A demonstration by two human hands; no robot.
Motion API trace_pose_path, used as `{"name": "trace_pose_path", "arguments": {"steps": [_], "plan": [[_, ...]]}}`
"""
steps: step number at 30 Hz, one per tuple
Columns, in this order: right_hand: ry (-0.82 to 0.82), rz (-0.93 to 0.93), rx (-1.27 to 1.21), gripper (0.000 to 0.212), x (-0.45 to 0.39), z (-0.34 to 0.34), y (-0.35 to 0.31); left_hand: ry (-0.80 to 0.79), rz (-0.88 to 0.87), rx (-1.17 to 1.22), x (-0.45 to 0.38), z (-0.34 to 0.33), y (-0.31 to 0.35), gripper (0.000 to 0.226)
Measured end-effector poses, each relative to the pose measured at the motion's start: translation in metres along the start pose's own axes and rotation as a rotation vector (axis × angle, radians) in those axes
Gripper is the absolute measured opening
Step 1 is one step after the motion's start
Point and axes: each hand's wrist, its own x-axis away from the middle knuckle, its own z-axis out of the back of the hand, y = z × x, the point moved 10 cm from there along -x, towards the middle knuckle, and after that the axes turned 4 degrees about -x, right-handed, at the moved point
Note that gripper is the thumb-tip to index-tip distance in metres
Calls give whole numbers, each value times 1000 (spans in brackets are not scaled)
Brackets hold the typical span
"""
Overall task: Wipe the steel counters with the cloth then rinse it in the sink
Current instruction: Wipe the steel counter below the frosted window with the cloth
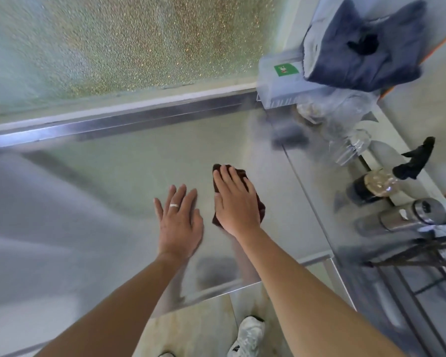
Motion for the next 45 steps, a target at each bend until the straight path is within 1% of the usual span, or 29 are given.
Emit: {"name": "trace_pose_path", "arguments": {"steps": [2, 4, 7, 9, 10, 11, 14, 17, 19, 21, 24, 28, 31, 34, 36, 39, 41, 43, 45], "plan": [[-25, 124, -64, 57, 24, -6, -32, -7, 4, 131, 2, 7, -11, 48], [-62, 210, -133, 58, 54, -7, -53, -10, -13, 170, 11, 19, -24, 45], [-111, 341, -170, 58, 94, -4, -64, 29, -40, 27, 26, 43, -52, 46], [-93, 375, -134, 55, 106, 1, -49, 39, 14, -61, 28, 57, -74, 51], [-68, 338, -111, 52, 104, 4, -34, 45, 55, -95, 26, 62, -85, 54], [-38, 261, -94, 50, 99, 8, -16, 51, 96, -126, 24, 68, -95, 56], [42, -21, -6, 51, 74, 18, 40, 29, 196, -210, 11, 74, -124, 59], [44, -187, 110, 56, 38, 22, 73, -17, 266, -244, -2, 71, -146, 62], [52, -281, 128, 59, 9, 24, 87, -41, 303, -254, -5, 65, -152, 63], [64, -330, 129, 60, -23, 24, 94, -36, 319, -272, -3, 62, -152, 62], [75, -337, 120, 60, -77, 21, 92, -39, 329, -274, -2, 59, -153, 62], [85, -333, 83, 60, -140, 7, 61, -38, 336, -278, -3, 59, -154, 62], [70, -207, 38, 63, -170, -11, 6, -36, 340, -276, -4, 59, -154, 63], [15, 19, 20, 60, -176, -30, -52, -36, 340, -274, -5, 60, -153, 63], [-24, 173, -24, 58, -167, -37, -79, -43, 337, -273, -5, 61, -152, 63], [-39, 338, -116, 54, -136, -36, -104, -50, 334, -269, -6, 63, -152, 61], [-73, 378, -162, 54, -103, -37, -118, -52, 333, -263, -7, 63, -152, 61], [-142, 404, -215, 55, -60, -41, -131, -65, 325, -268, -7, 62, -151, 62], [-215, 443, -303, 50, -14, -39, -141, -93, 317, -261, -4, 61, -149, 62]]}}
